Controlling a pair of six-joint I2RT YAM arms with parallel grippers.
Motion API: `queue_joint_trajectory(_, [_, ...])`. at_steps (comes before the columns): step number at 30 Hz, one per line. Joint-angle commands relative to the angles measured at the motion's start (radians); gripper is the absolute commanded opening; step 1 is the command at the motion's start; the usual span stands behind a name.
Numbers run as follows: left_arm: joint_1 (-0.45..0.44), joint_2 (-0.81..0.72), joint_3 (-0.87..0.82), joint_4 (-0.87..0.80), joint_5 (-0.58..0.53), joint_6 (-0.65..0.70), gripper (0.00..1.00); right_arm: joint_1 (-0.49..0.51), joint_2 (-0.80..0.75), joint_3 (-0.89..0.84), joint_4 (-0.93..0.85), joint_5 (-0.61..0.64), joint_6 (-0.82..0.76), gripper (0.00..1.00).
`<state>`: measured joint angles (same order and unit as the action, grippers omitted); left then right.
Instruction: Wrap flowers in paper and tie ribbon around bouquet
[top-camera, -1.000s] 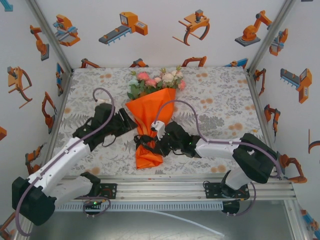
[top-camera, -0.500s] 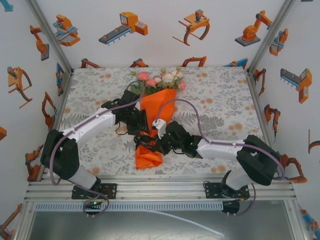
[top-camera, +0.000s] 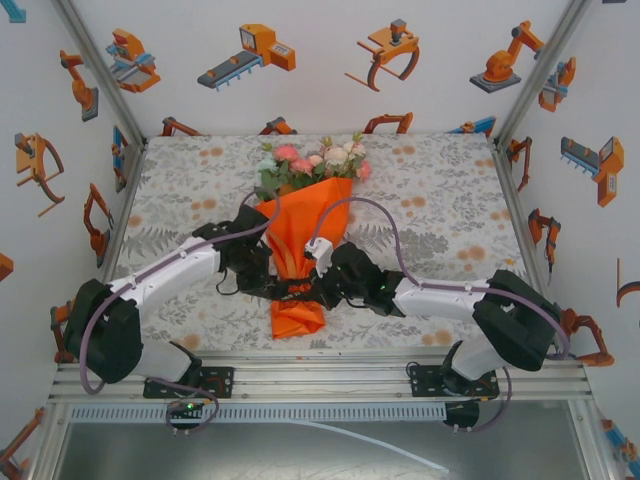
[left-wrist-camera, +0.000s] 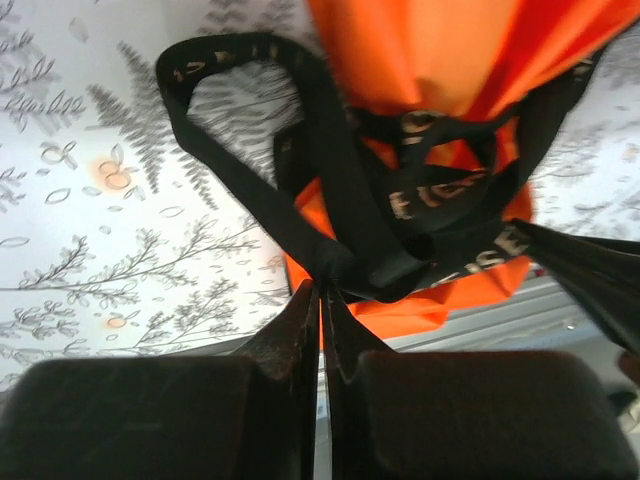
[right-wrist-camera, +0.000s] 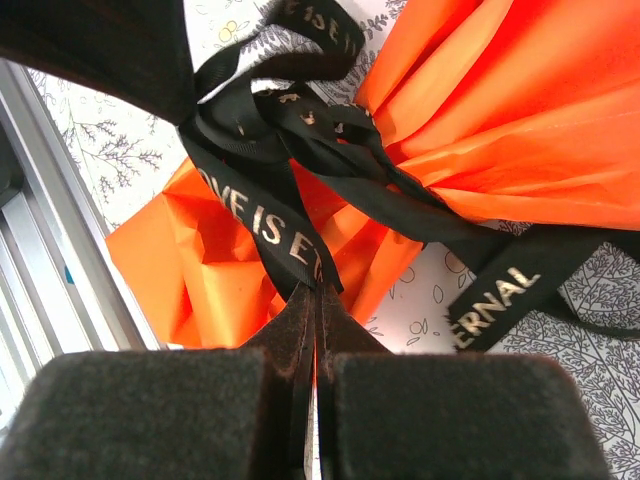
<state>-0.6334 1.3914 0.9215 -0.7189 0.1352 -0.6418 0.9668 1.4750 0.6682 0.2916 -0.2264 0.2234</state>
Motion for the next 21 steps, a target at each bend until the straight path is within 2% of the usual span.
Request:
queue_joint_trajectory(1, [-0.004,-0.068,-0.055,0.019,-0.044,-0.045,0.10,0.007,-0.001,-0.004,-0.013,0.000,-0.022,0.00])
queue_joint_trajectory(3, [-0.005,-0.125,-0.086,0.079,-0.014,-0.044,0.10,0.006,-0.002,-0.004,-0.016,0.005,-0.024,0.00])
queue_joint_trajectory(5, [-0.006,-0.187,-0.124,0.156,0.042,-0.023,0.16,0.007,-0.005,-0.001,-0.011,0.001,-0.025,0.00])
queue_joint_trajectory(10, [0.002,-0.242,-0.136,0.086,-0.043,-0.003,0.20,0.008,-0.021,0.003,-0.005,-0.041,-0.051,0.00])
queue_joint_trajectory(14, [0.019,-0.286,-0.055,0.073,-0.068,0.064,0.37,0.018,-0.040,0.003,-0.009,-0.075,-0.085,0.00])
queue_joint_trajectory(18, [0.042,-0.236,0.076,0.087,-0.025,0.196,0.38,0.030,-0.062,0.002,-0.005,-0.076,-0.107,0.00])
queue_joint_trajectory(21, [0.044,-0.125,0.192,0.074,0.063,0.331,0.38,0.033,-0.082,-0.004,0.008,-0.067,-0.105,0.00])
